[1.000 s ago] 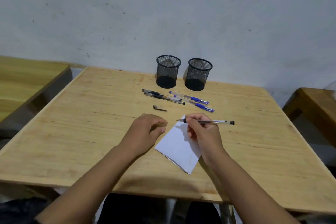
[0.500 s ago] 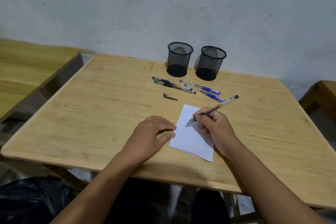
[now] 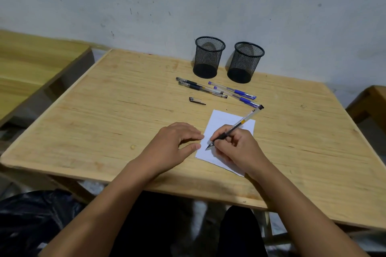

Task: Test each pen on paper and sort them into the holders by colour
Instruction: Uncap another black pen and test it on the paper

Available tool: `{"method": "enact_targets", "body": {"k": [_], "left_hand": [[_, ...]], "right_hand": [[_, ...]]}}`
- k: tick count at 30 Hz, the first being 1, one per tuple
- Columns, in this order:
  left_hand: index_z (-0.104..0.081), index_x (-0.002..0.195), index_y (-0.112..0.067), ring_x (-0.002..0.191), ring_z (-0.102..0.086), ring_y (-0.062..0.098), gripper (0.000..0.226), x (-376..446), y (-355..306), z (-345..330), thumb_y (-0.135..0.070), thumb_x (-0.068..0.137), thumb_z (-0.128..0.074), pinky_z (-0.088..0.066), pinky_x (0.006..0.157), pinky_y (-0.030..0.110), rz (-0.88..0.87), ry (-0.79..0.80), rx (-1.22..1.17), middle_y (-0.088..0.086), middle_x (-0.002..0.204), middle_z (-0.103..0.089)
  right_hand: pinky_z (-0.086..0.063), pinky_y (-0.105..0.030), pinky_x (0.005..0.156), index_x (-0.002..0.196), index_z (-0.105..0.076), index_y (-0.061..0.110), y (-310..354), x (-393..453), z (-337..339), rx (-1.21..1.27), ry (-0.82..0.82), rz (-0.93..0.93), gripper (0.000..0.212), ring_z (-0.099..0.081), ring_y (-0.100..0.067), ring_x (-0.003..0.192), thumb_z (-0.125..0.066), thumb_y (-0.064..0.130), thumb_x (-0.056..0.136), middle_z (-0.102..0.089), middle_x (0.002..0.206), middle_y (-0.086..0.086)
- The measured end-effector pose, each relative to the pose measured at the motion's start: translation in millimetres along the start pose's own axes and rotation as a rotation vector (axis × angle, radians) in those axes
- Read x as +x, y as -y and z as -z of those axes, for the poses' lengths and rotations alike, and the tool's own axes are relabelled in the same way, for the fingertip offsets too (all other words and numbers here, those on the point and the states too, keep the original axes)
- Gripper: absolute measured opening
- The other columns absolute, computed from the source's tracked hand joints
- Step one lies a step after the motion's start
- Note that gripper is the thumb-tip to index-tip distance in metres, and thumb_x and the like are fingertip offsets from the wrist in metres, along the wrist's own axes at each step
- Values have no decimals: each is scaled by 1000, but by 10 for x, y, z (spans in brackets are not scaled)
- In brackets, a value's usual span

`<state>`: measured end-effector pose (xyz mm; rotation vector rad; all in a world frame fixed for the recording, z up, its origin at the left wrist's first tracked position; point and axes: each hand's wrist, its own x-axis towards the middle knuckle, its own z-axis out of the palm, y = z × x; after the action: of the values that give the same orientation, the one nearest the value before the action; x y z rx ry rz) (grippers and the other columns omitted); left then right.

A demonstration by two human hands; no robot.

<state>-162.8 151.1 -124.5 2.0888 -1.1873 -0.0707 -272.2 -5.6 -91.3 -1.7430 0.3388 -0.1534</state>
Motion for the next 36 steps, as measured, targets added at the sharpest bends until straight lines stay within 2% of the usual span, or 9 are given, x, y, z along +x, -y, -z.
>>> {"method": "enact_targets", "body": {"k": [4, 8, 11, 16, 20, 23, 27, 32, 36], "left_hand": [[-68, 106, -27, 108, -50, -2, 26, 12, 1, -6, -33, 81, -64, -29, 92, 5, -5, 3, 3, -11, 108, -69], [-68, 105, -29, 108, -53, 3, 29, 13, -3, 1, -37, 79, -59, -34, 93, 14, -13, 2, -11, -10, 107, -69], [-68, 106, -28, 110, -52, 3, 28, 12, 0, -6, -36, 80, -60, -33, 93, 14, -17, -1, -8, -10, 108, -69], [-69, 105, -27, 110, -52, 3, 26, 10, 0, -14, -33, 81, -64, -33, 94, 13, -9, -13, -13, -10, 108, -69], [-69, 105, -27, 109, -52, 1, 25, 9, 2, -14, -32, 81, -65, -35, 94, 15, -14, -23, -11, -9, 108, -69], [-69, 104, -27, 109, -53, 1, 26, 11, 17, -23, -34, 80, -65, -38, 95, 18, -7, -29, -25, -10, 107, -70], [-69, 103, -27, 105, -50, -4, 25, 19, 23, -34, -34, 79, -66, -36, 94, 16, -11, -35, -16, -10, 106, -70], [-70, 103, -27, 104, -49, -7, 25, 18, 19, -29, -34, 79, -65, -31, 92, 7, -12, -37, 2, -11, 106, -70], [-69, 103, -26, 108, -53, 1, 25, 19, 6, -16, -33, 80, -64, -35, 93, 13, -12, -28, -1, -10, 106, -70]], "right_hand": [[-32, -13, 45, 80, -62, 0, 40, 56, -71, -112, 16, 67, 12, -37, -7, 43, -51, 0, 84, -49, 51, -11], [-31, -20, 48, 76, -62, 6, -6, 83, -153, -194, 51, 104, 13, -38, -14, 48, -53, 15, 75, -52, 60, -30], [-32, -24, 51, 72, -63, 11, -40, 71, -150, -201, 41, 129, 13, -38, -19, 50, -53, 21, 73, -47, 56, -22], [-34, -26, 54, 71, -63, 15, -40, 62, -156, -233, 36, 169, 24, -41, -19, 53, -52, 35, 66, -54, 63, -28], [-35, -26, 53, 70, -64, 20, -13, 66, -135, -234, 57, 162, 19, -41, -16, 51, -53, 35, 68, -51, 56, -15], [-36, -27, 55, 74, -65, 15, -27, 52, -115, -260, 65, 175, 29, -42, -16, 53, -53, 40, 66, -52, 62, -26], [-37, -27, 54, 76, -65, 13, -34, 47, -111, -264, 73, 194, 32, -43, -18, 53, -52, 41, 67, -55, 65, -28], [-37, -19, 52, 74, -64, 16, -35, 43, -114, -232, 81, 183, 26, -42, -10, 50, -53, 39, 68, -51, 57, -6], [-35, -18, 52, 76, -65, 12, -41, 40, -113, -249, 85, 177, 16, -39, -5, 47, -57, 26, 74, -47, 51, 8]]}}
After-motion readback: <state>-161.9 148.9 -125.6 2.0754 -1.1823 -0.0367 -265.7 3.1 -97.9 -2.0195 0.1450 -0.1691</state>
